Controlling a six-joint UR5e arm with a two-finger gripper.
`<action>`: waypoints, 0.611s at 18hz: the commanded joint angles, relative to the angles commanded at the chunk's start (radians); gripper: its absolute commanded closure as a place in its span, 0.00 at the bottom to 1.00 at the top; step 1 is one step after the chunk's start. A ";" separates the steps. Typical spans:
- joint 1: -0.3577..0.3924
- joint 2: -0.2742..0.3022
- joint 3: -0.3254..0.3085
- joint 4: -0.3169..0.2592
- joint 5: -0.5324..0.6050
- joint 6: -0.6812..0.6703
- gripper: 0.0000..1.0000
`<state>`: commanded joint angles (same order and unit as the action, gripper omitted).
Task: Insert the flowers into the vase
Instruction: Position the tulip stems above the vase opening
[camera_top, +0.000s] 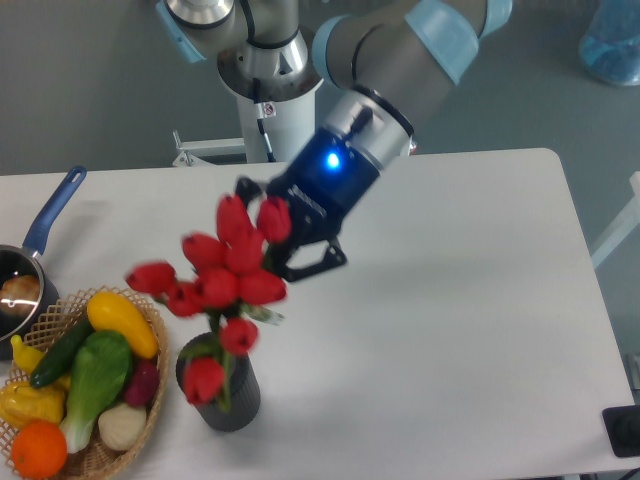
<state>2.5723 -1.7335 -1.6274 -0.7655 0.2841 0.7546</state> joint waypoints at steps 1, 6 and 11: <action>0.012 0.002 0.001 0.005 -0.028 0.005 0.98; 0.037 -0.009 0.012 0.028 -0.094 0.034 0.97; 0.038 -0.047 0.046 0.031 -0.103 0.089 0.97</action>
<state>2.6108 -1.7807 -1.5817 -0.7348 0.1811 0.8433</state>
